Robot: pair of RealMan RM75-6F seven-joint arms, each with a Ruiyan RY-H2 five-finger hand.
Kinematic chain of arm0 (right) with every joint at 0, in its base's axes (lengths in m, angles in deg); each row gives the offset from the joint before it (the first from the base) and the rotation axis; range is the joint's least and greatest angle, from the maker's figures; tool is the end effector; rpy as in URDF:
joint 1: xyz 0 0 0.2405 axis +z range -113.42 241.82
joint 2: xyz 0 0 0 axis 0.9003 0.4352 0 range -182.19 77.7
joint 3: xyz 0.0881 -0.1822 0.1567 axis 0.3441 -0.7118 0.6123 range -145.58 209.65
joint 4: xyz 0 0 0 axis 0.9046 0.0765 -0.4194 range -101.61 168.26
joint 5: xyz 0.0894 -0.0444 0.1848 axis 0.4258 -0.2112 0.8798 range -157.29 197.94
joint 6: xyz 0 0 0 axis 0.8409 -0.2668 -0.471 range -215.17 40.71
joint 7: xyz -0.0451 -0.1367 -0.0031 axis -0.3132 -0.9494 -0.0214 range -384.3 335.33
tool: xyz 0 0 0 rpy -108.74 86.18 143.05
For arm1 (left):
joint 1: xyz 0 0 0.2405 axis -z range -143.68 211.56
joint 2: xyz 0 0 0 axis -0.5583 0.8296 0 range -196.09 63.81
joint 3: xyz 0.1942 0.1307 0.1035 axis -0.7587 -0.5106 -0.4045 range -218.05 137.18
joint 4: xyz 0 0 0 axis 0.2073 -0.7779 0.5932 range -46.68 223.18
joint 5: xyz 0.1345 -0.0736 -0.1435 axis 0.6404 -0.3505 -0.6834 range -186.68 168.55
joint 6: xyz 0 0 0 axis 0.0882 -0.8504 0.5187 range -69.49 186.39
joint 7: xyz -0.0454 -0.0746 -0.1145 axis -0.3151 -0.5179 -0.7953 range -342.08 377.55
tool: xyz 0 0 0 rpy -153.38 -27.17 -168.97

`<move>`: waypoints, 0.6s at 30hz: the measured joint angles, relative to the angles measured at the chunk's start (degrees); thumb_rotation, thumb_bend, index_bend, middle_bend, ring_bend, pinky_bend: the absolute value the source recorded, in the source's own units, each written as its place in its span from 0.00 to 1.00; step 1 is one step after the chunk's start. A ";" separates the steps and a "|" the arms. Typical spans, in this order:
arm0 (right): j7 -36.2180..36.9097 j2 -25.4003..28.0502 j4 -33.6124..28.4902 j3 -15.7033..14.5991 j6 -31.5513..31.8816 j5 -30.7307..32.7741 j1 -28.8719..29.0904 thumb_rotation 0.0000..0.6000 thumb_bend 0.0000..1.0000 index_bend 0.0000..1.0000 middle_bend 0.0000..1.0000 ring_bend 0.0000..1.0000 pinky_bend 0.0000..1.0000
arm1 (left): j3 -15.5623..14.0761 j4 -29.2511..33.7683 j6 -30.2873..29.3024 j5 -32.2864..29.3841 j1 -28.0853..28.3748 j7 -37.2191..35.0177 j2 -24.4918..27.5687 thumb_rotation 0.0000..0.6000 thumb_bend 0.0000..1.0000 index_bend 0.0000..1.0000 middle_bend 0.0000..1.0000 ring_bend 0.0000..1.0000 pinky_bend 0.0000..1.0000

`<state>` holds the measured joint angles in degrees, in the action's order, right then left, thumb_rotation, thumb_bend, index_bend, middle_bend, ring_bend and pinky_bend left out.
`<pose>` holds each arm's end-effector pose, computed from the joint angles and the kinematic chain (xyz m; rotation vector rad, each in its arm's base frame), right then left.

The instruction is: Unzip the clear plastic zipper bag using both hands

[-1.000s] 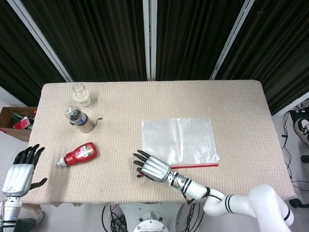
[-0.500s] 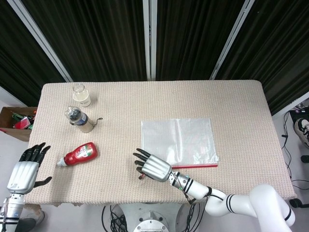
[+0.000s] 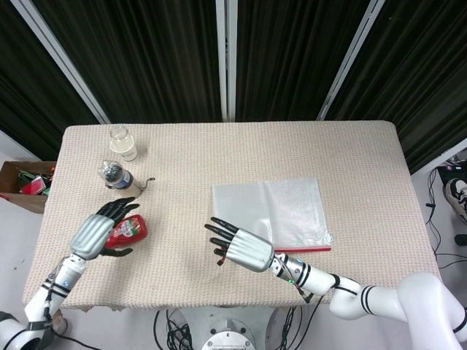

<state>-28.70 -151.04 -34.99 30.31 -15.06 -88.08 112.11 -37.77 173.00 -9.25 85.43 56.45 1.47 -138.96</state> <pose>-0.0881 -0.2801 -0.0597 2.3106 -0.2181 1.4187 -0.2530 0.2618 0.0737 -1.7848 -1.1078 -1.1393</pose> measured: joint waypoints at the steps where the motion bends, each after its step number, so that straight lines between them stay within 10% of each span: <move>1: -0.19 0.28 -0.04 0.07 0.48 -0.24 -0.03 1.00 0.60 1.00 0.26 0.00 0.00 | 0.20 -0.69 0.78 0.44 1.20 -1.55 -0.79 1.00 0.10 0.13 0.06 0.06 0.14; 18: -0.47 2.64 0.48 2.45 6.37 -1.74 -0.17 1.00 0.60 1.00 0.16 0.00 0.00 | 1.65 -12.28 1.93 4.23 12.62 -19.48 -14.10 1.00 0.13 0.22 0.06 0.06 0.14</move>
<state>-29.17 -148.40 -34.51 32.76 -8.69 -89.83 111.94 -36.12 160.73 -7.32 89.66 69.07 -18.01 -153.05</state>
